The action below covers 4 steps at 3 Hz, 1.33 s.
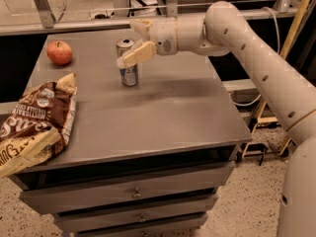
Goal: Knock redbull can over
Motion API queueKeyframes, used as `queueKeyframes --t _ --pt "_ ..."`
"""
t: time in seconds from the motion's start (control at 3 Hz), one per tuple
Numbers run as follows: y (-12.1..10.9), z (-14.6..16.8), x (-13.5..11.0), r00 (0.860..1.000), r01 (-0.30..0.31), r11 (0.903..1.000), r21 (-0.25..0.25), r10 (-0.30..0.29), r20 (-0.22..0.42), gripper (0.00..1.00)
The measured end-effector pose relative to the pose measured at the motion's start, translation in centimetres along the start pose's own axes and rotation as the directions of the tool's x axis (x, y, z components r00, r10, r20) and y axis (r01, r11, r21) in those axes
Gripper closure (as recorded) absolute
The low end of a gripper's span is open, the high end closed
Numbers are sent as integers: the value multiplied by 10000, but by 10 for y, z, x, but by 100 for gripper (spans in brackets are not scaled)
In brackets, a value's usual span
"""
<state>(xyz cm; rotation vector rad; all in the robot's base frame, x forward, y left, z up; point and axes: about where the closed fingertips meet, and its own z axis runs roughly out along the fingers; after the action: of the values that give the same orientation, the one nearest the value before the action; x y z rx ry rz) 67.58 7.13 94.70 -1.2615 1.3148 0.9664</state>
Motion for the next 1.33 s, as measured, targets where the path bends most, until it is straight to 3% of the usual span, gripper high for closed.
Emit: queueKeyframes --t 0.33,0.67,1.0,1.33 --pt "3 8 23 9981 -583 9981 -174 586 186 16" --pt "7 10 40 9933 -1030 9942 -299 1044 490 39" --pt "9 4 52 9848 -1298 9907 -400 1335 1114 64" --pt "8 -6 54 9812 -1392 9899 -276 1416 1315 86"
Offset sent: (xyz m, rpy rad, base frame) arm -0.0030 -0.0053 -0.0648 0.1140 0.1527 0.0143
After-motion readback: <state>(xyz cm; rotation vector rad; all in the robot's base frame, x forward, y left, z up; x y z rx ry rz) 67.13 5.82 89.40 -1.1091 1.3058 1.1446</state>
